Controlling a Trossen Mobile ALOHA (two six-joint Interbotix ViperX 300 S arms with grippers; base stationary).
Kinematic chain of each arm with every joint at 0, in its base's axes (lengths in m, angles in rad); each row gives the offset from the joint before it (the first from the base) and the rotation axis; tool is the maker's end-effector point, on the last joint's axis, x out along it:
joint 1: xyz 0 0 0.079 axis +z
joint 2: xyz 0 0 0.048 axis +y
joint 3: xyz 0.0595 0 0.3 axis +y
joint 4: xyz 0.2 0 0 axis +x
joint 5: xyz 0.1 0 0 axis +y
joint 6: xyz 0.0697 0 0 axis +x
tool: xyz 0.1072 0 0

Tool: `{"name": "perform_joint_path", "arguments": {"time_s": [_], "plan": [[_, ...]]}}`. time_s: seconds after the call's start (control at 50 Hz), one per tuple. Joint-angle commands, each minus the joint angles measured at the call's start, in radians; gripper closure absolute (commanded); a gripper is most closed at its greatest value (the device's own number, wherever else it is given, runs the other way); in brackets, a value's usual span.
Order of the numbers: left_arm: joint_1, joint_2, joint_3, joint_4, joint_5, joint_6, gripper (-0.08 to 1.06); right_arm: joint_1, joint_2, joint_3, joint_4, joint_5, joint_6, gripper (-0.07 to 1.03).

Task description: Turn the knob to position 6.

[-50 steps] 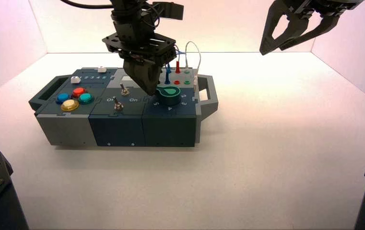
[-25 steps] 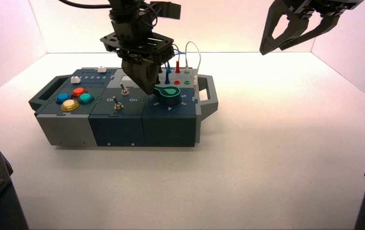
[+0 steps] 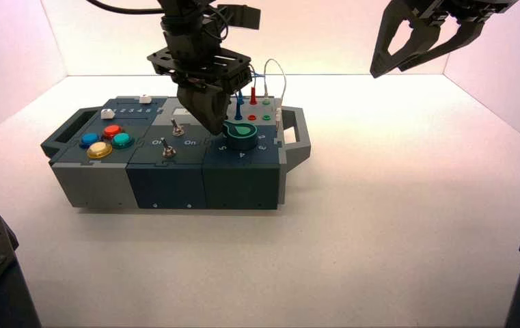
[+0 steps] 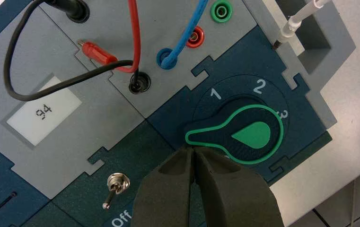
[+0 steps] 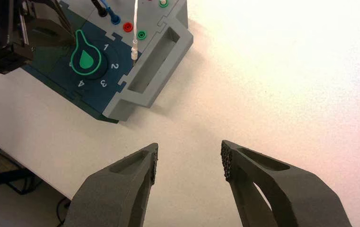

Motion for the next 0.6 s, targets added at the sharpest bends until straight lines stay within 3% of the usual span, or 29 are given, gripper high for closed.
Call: {"name": "perform_joint_path", "arguments": {"time_s": [0.02,0.6], "plan": [[0.008,-0.018,-0.018,0.002,-0.005,0.005,1.00,0.002,-0.008,-0.015,0.003,-0.005,-0.002,0.27],[0.054,-0.192,0.015,0.000,0.086,-0.006,1.00,0.002,-0.009,-0.017,0.003,-0.005,-0.002,0.27]]}}
